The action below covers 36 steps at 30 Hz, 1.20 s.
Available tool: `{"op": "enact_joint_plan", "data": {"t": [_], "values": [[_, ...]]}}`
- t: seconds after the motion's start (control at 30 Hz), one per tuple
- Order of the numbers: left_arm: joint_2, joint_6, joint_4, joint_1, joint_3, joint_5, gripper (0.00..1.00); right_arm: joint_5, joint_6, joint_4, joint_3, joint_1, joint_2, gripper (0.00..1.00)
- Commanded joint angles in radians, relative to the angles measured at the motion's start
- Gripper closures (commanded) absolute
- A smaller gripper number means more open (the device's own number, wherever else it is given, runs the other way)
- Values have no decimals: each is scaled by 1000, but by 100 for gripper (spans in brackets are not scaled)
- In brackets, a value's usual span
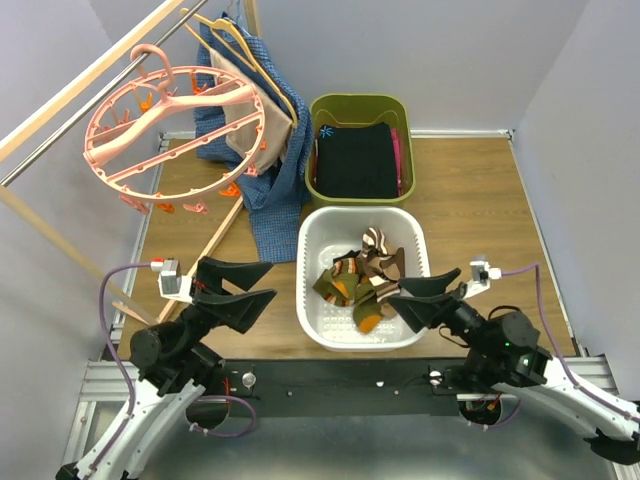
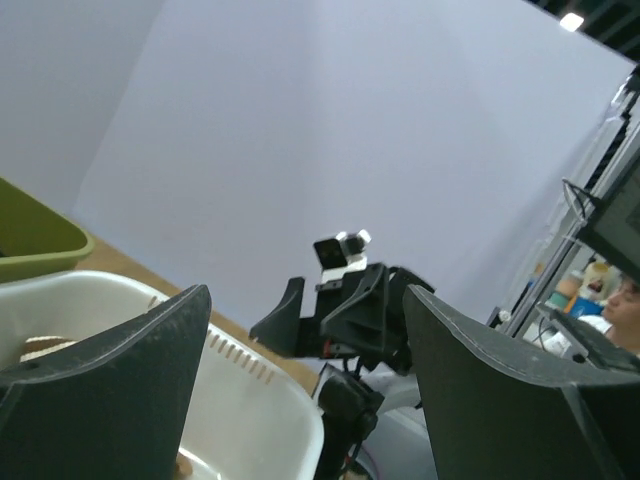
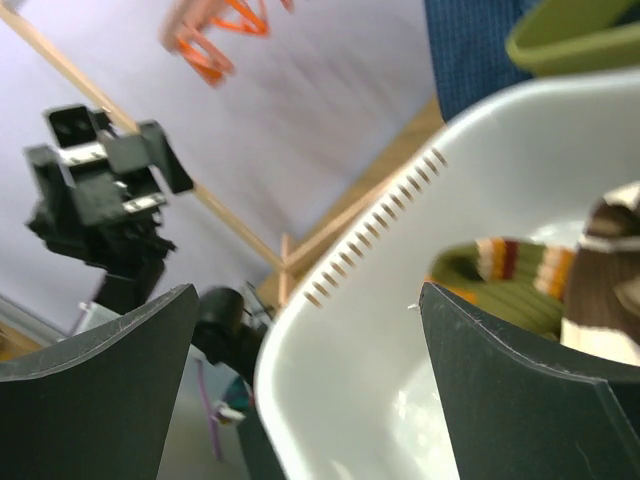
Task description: Remove the socks clipped to the hanger
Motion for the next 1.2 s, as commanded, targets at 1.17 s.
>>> {"op": "enact_joint_plan", "data": {"t": [1.17], "values": [[-200, -297, 624, -1, -434, 105, 11, -263, 422, 726, -391, 0, -37, 0]]}}
